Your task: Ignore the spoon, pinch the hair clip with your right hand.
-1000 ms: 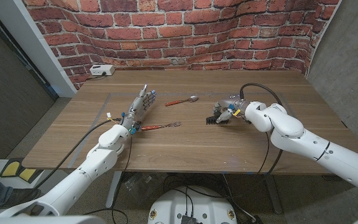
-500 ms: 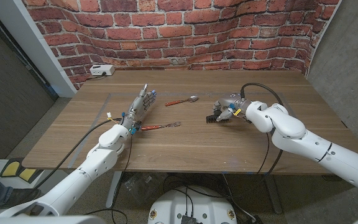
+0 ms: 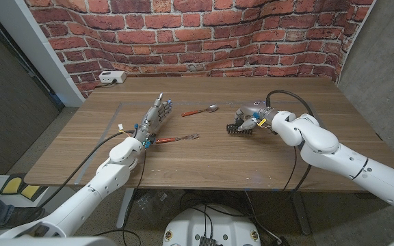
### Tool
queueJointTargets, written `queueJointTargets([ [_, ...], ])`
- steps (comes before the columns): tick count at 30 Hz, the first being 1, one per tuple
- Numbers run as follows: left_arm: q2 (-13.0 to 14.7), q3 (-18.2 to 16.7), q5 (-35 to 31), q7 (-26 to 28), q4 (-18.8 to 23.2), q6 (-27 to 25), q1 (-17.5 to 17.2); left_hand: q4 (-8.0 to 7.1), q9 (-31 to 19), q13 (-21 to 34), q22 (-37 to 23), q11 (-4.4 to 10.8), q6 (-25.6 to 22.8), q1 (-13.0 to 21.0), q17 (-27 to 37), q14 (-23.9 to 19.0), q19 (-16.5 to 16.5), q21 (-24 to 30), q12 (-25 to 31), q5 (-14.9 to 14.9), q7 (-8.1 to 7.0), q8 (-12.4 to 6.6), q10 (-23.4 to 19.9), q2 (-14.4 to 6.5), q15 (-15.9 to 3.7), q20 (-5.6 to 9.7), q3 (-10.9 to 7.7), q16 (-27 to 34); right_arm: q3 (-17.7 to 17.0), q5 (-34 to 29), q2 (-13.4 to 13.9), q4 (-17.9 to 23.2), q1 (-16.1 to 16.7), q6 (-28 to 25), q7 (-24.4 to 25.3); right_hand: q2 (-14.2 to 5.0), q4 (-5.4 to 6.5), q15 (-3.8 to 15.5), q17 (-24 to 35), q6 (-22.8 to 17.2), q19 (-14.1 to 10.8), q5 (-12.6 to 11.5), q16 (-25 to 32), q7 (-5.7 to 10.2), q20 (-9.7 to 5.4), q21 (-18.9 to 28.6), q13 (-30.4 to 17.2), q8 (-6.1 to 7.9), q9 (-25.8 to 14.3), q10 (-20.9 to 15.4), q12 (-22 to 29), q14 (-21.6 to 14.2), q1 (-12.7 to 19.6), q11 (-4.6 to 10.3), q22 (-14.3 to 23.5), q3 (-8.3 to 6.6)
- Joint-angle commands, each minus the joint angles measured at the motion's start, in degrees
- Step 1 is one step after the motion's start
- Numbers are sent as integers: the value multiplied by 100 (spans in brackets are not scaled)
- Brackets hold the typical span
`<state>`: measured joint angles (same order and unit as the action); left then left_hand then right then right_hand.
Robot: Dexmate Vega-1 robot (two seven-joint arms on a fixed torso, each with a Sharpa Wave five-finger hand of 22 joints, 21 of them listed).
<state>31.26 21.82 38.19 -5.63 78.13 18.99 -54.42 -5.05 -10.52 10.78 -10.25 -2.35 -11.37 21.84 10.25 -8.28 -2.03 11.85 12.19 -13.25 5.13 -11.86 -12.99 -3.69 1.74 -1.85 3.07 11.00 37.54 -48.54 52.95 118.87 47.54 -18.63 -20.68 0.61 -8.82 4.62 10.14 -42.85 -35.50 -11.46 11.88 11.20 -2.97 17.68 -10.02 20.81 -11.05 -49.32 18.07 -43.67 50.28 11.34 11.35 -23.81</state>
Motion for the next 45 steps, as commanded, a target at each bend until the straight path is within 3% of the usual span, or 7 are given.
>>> queueJointTargets([
  [1, -11, -3, -3, 14, -7, 32, 5, -20, -18, 31, -21, 4, -69, -9, 20, -59, 12, -6, -32, 8, 11, 16, -22, -37, 14, -32, 43, -19, -58, -4, -28, 7, 44, 19, 143, -65, 84, 494, -3, -275, -46, 19, 2, 55, -25, 62, -17, 82, -15, -181, 48, -128, -48, -12, 20, -77],
  [11, -3, -15, -4, 42, -1, 22, -4, -20, -19, 31, -21, -2, -70, -6, 20, -59, 14, -6, -31, 11, 5, 19, -29, -40, 14, -32, 50, -20, -51, 13, -69, -58, 16, 56, 214, -77, 103, 521, -7, -510, -94, 25, 0, 56, -46, 91, -14, 99, 0, -415, 39, -319, -95, -10, 28, -73],
  [22, -7, -24, 15, 22, -25, 26, 11, -20, -19, 31, -22, 1, -72, -4, 20, -62, 17, -6, -35, 14, 5, 22, -24, -43, 8, -31, 58, -19, -67, 18, -98, -80, 33, 75, 374, -182, 111, 661, -14, -1067, -162, 44, 4, 105, -104, 140, -11, 173, 5, -937, 44, -725, -107, -35, 39, -118],
  [29, 8, -34, 13, 31, -11, 27, -5, -21, -19, 32, -22, -5, -74, -2, 20, -62, 20, -6, -38, 16, 4, 23, -21, -46, 10, -32, 63, -20, -63, -25, -108, -101, 52, 96, 505, -291, 59, 733, -21, -1330, -206, 49, -3, 141, -158, 173, -8, 188, 6, -1233, 32, -984, 5, -35, 39, -208],
  [45, 34, -46, 25, 54, 34, -16, -28, -21, -20, 32, -22, 4, -78, 2, 20, -57, 23, -6, -41, 19, -8, 26, -18, -51, 9, -33, 73, -23, -94, 16, -134, -161, 89, 175, 742, -396, -5, 789, 2, -1577, -273, 77, 25, 120, -277, 219, -8, 199, 7, -1504, 11, -1266, 168, -36, 41, -286],
])
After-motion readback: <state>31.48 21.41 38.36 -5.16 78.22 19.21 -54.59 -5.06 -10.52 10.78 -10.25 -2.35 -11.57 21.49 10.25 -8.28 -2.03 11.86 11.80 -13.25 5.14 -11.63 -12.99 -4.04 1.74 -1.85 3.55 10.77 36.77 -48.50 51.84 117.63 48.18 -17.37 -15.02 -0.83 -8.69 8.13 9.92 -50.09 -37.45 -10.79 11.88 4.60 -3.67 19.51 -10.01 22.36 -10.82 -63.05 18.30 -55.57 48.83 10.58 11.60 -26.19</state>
